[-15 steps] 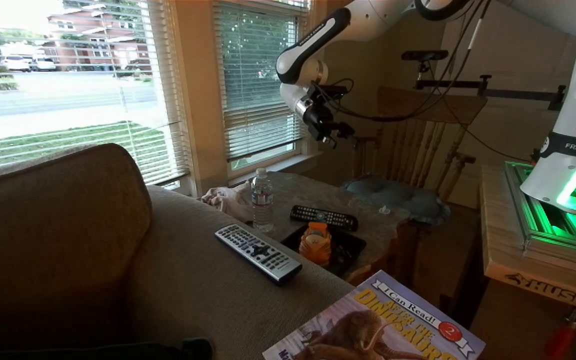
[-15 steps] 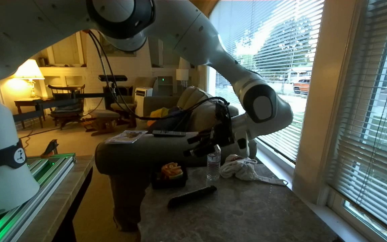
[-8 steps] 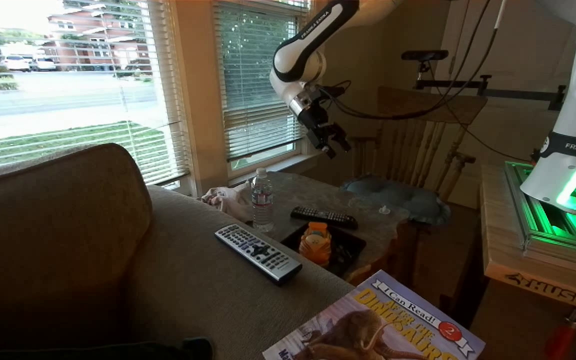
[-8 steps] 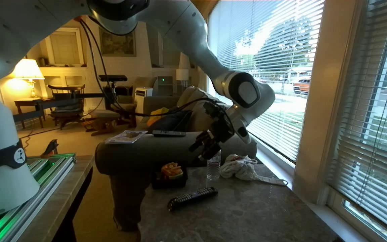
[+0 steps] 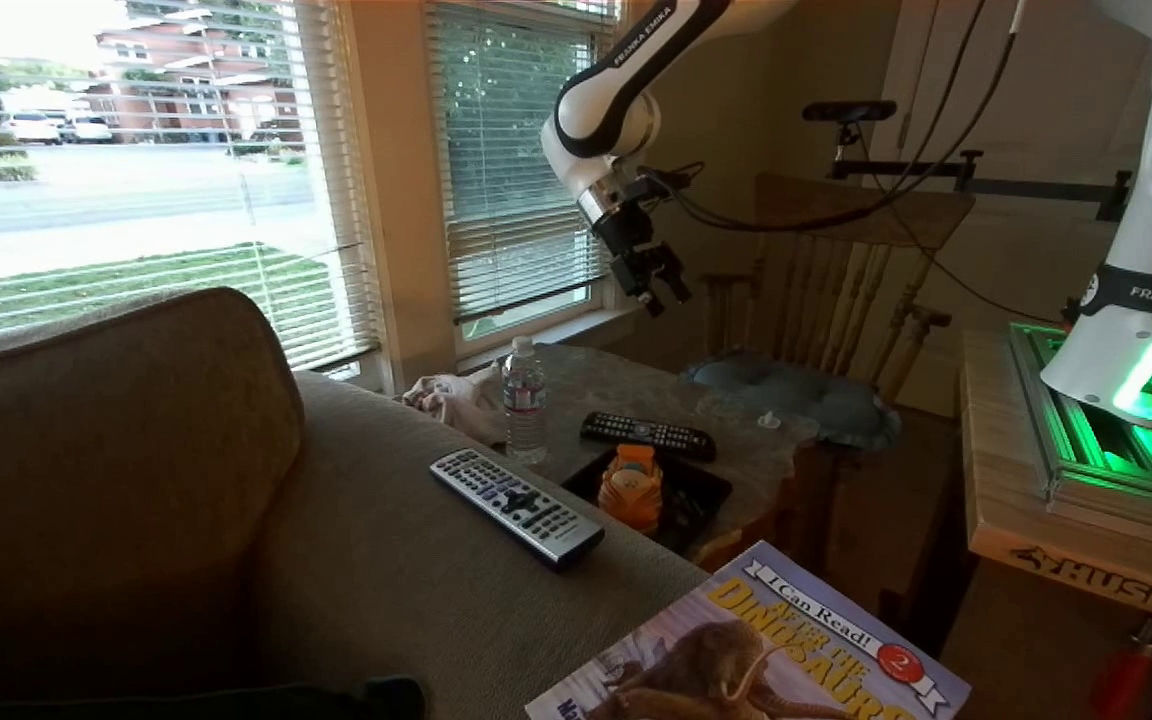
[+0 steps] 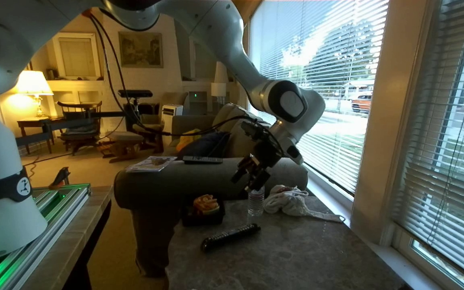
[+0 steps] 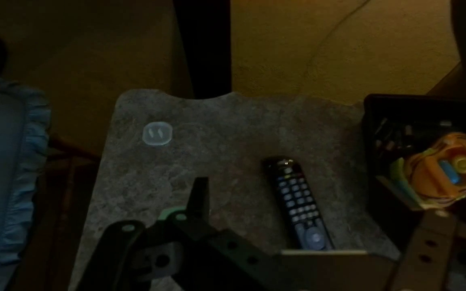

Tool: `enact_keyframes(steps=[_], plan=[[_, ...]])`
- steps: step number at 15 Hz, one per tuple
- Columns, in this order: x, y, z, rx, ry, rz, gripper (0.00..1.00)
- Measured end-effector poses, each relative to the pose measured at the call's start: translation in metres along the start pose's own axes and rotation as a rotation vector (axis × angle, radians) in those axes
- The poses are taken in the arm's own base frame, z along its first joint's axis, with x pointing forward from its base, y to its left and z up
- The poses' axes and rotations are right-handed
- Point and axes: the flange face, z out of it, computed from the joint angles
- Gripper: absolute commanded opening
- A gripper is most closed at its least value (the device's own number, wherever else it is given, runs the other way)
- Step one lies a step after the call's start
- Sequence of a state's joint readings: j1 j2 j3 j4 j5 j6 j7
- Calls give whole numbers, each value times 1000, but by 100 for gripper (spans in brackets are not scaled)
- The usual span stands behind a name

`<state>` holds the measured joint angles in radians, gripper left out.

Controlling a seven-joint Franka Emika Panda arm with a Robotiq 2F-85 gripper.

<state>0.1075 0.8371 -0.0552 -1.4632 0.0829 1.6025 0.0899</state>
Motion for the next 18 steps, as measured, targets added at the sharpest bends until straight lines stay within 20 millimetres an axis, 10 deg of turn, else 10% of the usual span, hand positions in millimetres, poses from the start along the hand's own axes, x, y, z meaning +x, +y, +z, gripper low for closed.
enact_keyframes(steps=[8,18], plan=[[18,-29,8,-307,252,17,100],[11,-37,-10,-218,660,4,100]])
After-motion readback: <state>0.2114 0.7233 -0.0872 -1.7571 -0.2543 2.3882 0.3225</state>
